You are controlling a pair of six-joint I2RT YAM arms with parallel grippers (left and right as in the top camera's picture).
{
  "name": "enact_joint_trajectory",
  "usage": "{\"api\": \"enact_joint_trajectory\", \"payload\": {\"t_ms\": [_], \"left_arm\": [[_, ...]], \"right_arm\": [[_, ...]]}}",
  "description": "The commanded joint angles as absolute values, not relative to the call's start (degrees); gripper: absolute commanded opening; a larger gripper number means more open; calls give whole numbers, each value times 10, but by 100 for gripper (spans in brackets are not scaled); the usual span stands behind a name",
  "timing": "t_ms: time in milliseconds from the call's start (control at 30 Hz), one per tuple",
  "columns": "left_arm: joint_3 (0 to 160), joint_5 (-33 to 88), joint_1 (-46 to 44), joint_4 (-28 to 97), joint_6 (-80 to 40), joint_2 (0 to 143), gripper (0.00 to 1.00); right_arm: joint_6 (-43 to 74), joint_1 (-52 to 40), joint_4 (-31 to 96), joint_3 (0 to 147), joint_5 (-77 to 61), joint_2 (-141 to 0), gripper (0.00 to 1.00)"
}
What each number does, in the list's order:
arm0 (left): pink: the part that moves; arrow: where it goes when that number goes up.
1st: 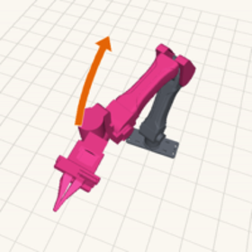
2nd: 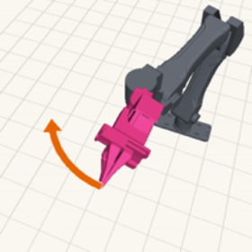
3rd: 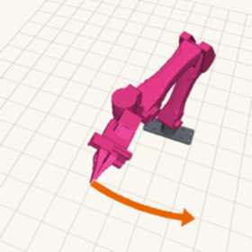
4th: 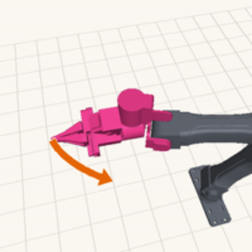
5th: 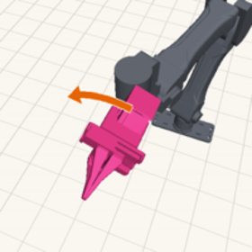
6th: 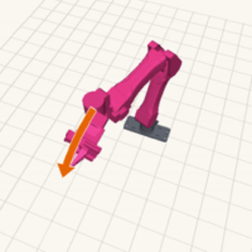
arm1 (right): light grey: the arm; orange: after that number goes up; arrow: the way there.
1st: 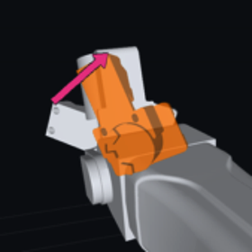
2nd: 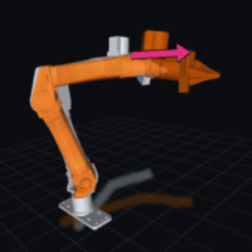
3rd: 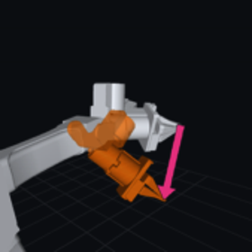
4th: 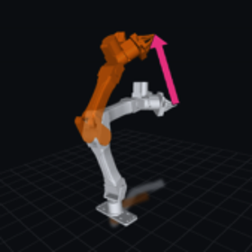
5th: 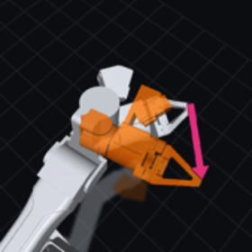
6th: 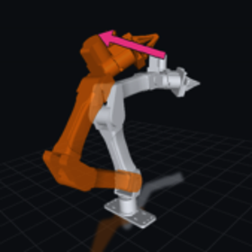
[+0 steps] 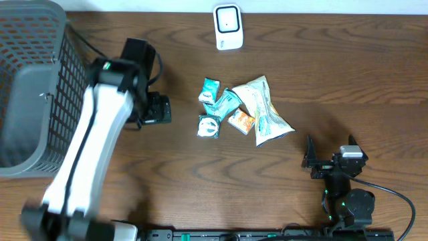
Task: Scan the item barcode
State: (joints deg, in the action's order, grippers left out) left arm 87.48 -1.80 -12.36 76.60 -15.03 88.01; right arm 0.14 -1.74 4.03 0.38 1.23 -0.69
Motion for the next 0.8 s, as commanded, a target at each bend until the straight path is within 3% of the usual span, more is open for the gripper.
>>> {"api": "enact_joint_trajectory", "payload": {"t_ms": [0,400,767], "left_arm": [[864,-17,-156,771,-155,799,99],[637,-26,-190,677,-230,504,98],[576,-26,-190,665,-247,497,98]], "right_arm": [[-5,-19,43,3,13,-3,99],[-5,-19,43,3,13,-3,99],[-5,-19,43,3,13,-3,99]]}}
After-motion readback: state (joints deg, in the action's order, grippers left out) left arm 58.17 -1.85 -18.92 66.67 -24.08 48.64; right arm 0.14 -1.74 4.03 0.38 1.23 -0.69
